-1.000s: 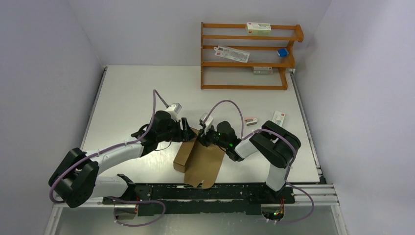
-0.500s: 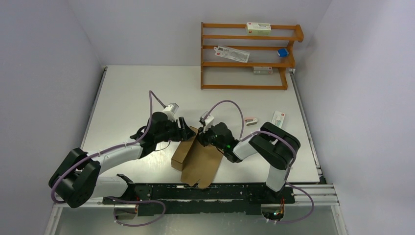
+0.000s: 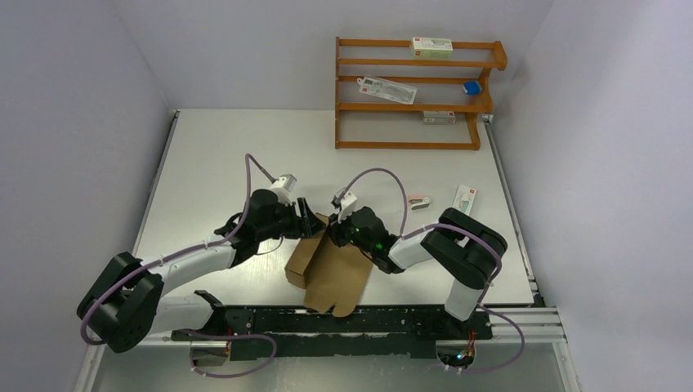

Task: Fold the paper box

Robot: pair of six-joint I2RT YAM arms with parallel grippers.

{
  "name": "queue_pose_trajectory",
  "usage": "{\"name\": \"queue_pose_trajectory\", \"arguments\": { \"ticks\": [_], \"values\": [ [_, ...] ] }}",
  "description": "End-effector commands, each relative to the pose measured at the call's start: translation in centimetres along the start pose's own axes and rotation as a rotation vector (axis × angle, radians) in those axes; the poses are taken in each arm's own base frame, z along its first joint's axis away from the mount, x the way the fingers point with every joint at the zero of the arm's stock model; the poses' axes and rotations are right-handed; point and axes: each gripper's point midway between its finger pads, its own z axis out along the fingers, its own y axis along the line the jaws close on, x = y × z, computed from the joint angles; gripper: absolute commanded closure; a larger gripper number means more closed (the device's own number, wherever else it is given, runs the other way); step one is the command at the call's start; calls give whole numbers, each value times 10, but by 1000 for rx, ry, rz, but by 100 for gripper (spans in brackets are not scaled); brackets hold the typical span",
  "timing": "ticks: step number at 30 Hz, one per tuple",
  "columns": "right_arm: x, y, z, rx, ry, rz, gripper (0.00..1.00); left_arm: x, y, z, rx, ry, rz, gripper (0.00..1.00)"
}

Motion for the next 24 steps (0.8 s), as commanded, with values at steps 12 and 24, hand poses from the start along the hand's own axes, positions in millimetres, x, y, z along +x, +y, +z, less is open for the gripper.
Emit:
{"name": "queue_pose_trajectory", "arguments": {
  "ticks": [12,24],
  "values": [
    [-30,-7,-31,65,-24,7,41,-47,-7,-46,-229,21,176,24],
    [-40,-43,-89,302,-49,239,5,-35,-4,-65,-419,96,277,24]
  ]
}}
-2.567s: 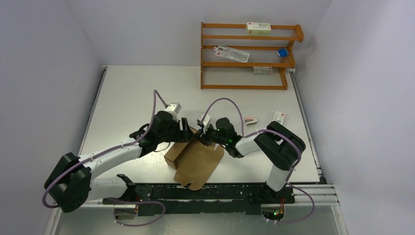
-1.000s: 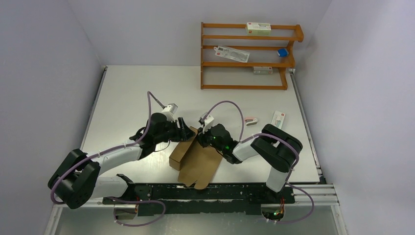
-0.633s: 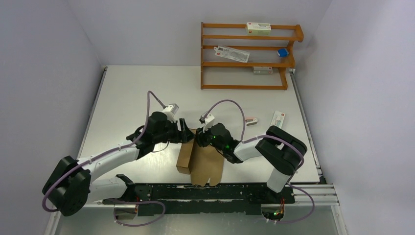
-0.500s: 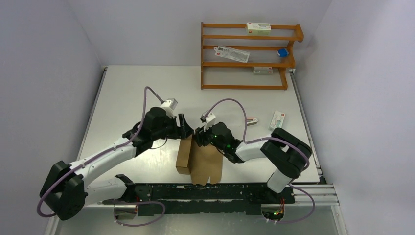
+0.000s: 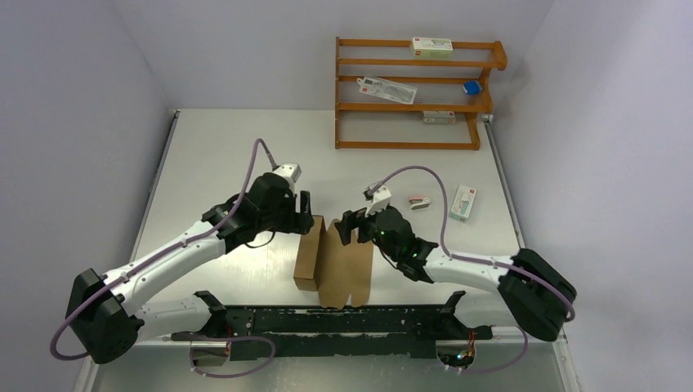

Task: Fold the paper box

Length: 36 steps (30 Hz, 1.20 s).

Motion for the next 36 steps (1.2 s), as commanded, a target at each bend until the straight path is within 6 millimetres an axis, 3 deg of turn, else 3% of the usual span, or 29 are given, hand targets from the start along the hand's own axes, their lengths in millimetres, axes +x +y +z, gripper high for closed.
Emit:
{"name": "queue_pose_trajectory", "arguments": {
  "ticks": [1,10,14,17,26,36],
  "values": [
    [4,-28,-18,164,10,146,1,2,2,-11,-133,20,86,24],
    [-13,-64,-51,354,-48,272,0,13,-35,-8,-267,41,247,32],
    [-22,-76,-70,393,-156,362,0,20,-37,-2,-333,52,283,43],
    [-24,-83,-79,404,-201,365,0,23,-37,4,-390,53,314,46],
    [-21,-93,-87,425,-226,361,0,27,-43,12,-591,43,449,43],
    [-25,-95,-93,407,-255,368,0,35,-29,24,-752,52,539,46]
  ]
}}
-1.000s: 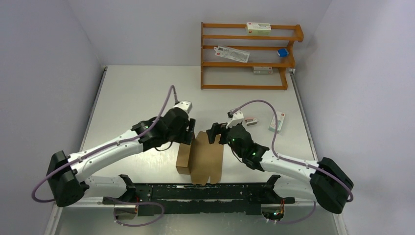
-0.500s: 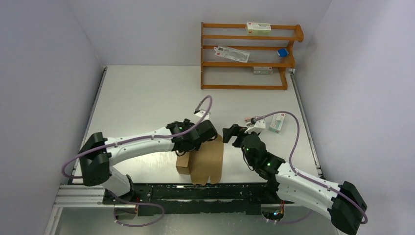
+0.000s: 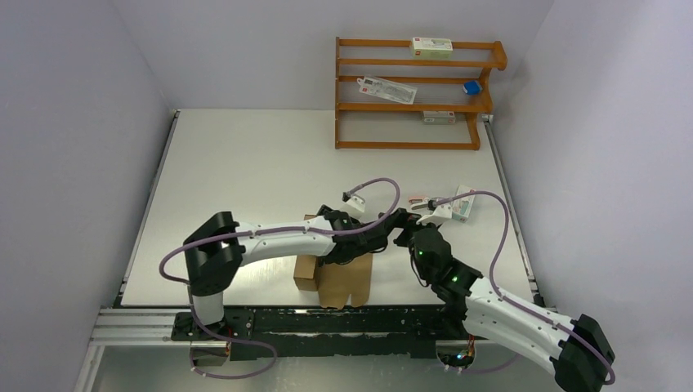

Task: Fold the paper box

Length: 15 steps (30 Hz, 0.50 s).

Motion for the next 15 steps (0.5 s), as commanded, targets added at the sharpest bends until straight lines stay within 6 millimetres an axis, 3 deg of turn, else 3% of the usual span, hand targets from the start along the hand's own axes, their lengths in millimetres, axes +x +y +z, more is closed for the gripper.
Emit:
{"name": "queue_pose_trajectory", "arguments": {
  "ticks": [1,9,15],
  "values": [
    [-3,-5,0,11,-22,10,0,-9,14,-1,-97,-29,21,47],
    [-1,-5,0,7,-11,6,0,-8,8,11,-160,-23,86,51],
    [-3,-5,-1,4,-17,9,0,-6,12,14,-211,-28,107,62]
  ]
}}
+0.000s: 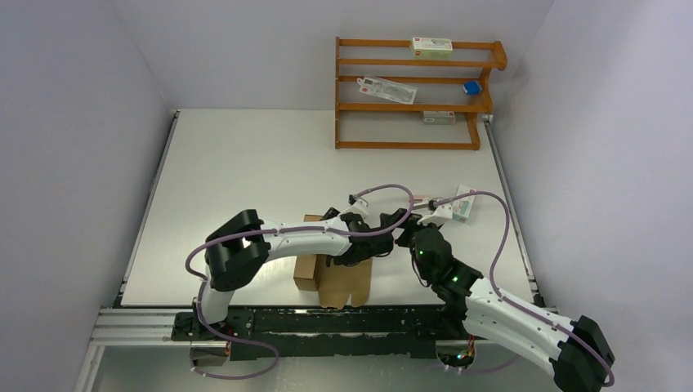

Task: Fold the paper box

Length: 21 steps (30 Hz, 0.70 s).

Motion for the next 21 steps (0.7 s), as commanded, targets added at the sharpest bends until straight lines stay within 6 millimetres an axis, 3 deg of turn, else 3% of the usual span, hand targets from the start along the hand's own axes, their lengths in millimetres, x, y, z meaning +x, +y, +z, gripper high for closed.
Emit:
{"name": "queue_pose_trajectory", "arguments": {
  "ticks": [1,12,21],
  "values": [
    [-3,-2,-1,1,-19,15,0,-10,12,-3,-60,-37,3,63],
    [-12,3,-6,-27,-34,21,0,-15,37,-12,-40,-65,-59,76],
    [-43,32,-23,-130,2,-11,0,2,48,11,80,-7,-160,81]
  ]
}}
